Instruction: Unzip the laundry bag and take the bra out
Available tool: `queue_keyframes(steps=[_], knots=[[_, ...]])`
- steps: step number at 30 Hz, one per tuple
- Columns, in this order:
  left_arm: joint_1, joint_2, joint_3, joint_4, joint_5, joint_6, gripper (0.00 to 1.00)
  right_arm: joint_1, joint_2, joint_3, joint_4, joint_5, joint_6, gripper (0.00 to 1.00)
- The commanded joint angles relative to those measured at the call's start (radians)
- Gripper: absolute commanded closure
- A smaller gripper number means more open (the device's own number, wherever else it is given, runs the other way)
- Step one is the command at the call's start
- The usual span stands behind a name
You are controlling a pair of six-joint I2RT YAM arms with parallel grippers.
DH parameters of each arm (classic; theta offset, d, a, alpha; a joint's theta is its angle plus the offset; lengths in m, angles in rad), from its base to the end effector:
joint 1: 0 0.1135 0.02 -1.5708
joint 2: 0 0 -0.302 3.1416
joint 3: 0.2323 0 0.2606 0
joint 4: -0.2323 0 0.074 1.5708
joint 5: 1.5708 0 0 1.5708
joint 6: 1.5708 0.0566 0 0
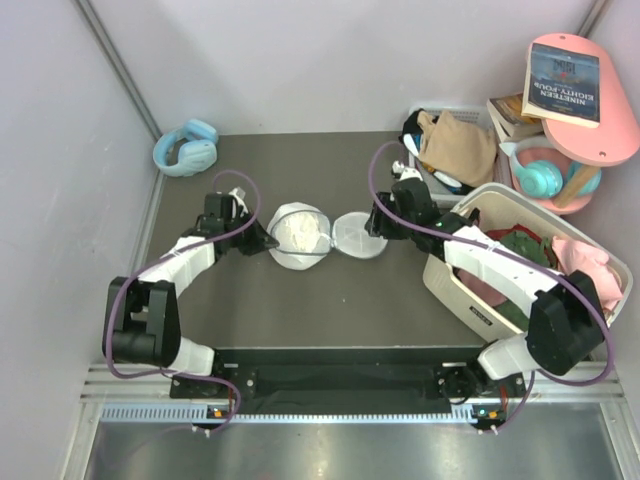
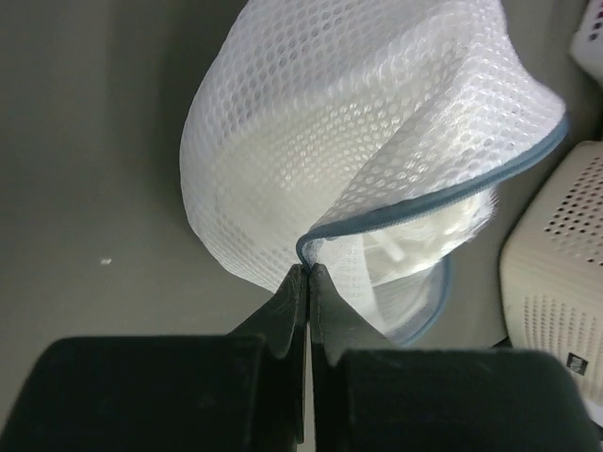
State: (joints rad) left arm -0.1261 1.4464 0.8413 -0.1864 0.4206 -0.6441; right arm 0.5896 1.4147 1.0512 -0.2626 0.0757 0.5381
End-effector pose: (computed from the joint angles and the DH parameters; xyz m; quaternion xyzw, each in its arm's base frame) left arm 0.3081 -0.0624 0.2288 -0.1550 0.8948 -0.3185 0.2717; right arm 0.2826 0.1839 0.3013 -0.0057 0.8900 0.2145 0.4023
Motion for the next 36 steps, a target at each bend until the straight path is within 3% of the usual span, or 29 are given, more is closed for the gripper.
queue_keyframes(steps=[1, 9, 14, 20, 24, 36], knots=[[-0.001, -0.07, -0.047, 0.025, -0.026, 0.046, 1.0, -0.013, -0.066, -0.002, -0.044, 0.078, -0.009, 0.47], [-0.001, -0.115, -0.065, 0.013, -0.032, 0.034, 1.0, 0.035, 0.027, 0.177, -0.012, -0.071, -0.148, 0.39], [-0.001, -0.119, -0.065, 0.013, -0.032, 0.026, 1.0, 0.117, 0.217, 0.363, -0.029, -0.204, -0.19, 0.4], [-0.001, -0.138, -0.059, 0.008, -0.039, 0.017, 1.0, 0.159, 0.453, 0.562, -0.098, -0.232, -0.179, 0.44], [0.0, -0.138, -0.054, 0.004, -0.034, 0.017, 1.0, 0.17, 0.544, 0.618, -0.136, -0.211, -0.179, 0.45], [0.0, -0.133, -0.054, 0.011, -0.026, 0.009, 1.0, 0.177, 0.598, 0.622, -0.148, -0.209, -0.187, 0.52]])
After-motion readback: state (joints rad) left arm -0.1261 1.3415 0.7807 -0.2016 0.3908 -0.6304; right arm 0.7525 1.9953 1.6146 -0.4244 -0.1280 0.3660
